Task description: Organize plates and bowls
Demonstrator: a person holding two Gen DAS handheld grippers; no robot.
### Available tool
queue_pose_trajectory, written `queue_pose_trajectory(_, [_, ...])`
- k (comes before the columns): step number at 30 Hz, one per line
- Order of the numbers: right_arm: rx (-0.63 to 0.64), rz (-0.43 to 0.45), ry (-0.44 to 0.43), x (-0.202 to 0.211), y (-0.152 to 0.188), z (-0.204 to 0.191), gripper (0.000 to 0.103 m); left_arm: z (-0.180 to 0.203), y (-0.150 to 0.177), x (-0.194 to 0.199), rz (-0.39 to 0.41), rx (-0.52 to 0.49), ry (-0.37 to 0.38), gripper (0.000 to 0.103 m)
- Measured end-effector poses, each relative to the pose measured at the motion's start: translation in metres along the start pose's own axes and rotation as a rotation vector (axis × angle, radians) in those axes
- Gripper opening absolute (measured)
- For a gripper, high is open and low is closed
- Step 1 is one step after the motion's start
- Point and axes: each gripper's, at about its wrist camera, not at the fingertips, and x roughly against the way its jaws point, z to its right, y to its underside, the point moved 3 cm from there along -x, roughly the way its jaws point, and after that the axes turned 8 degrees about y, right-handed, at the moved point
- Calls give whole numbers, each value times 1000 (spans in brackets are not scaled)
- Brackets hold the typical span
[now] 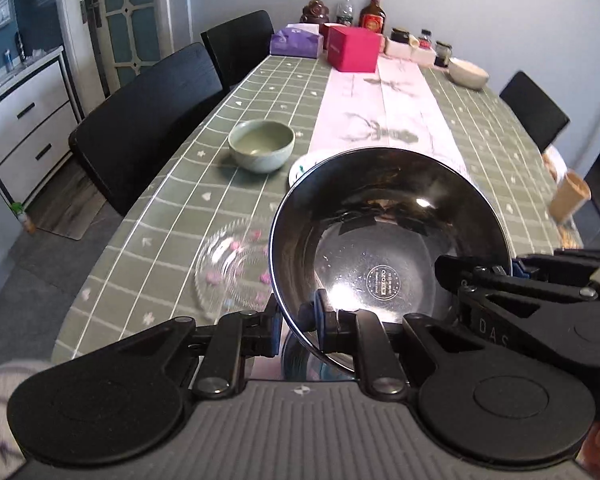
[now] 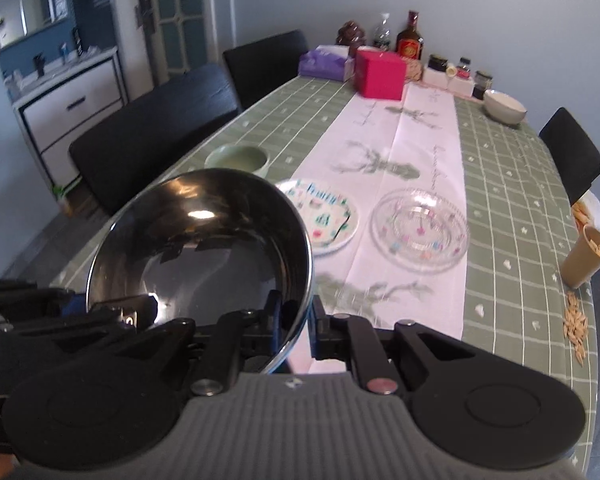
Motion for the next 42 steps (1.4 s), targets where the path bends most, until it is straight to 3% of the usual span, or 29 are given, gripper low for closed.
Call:
queue_pose_trajectory(4, [26,-66,-23,-2,15,0,12,6,17,-5,-30,-100,-5,22])
queue_pose_trajectory(9, [71,-191,-64,-24,33,-1,15,4,27,-24,-129,-130,30,22])
queue_pose_trajectory(13, [83,-239,-85,-33,42,-2,16,2,33,-30,-151,-153,44,22])
queue_pose_trajectory(17, [91,-245,-103,-36,41,-2,17,-3,40,-30,-151,-174,61,19])
queue_pose_trajectory(22, [146,-174,-29,-33,36,-1,18,-4,44,-39,-154,-188,28,13])
queue_pose_trajectory(27, [122,-193,-55,-39,37,2,17,-6,45,-41,-161,-190,40,13])
queue_pose_trajectory(31, [149,-189,-55,-41,43,-4,16,-2,49,-47,-168,-209,23,20])
queue_pose_trajectory(36, [132,-251,-71,-54,54,-8,17,4,54,-52,-170,-242,0,29])
queue_pose_trajectory(39, [103,-266,-97,-59,59,-8,23,6,57,-55,-167,-270,1,38])
queue_pose_trajectory(42, [87,-258,-102,-60,59,-7,22,10,59,-55,-159,-295,0,42])
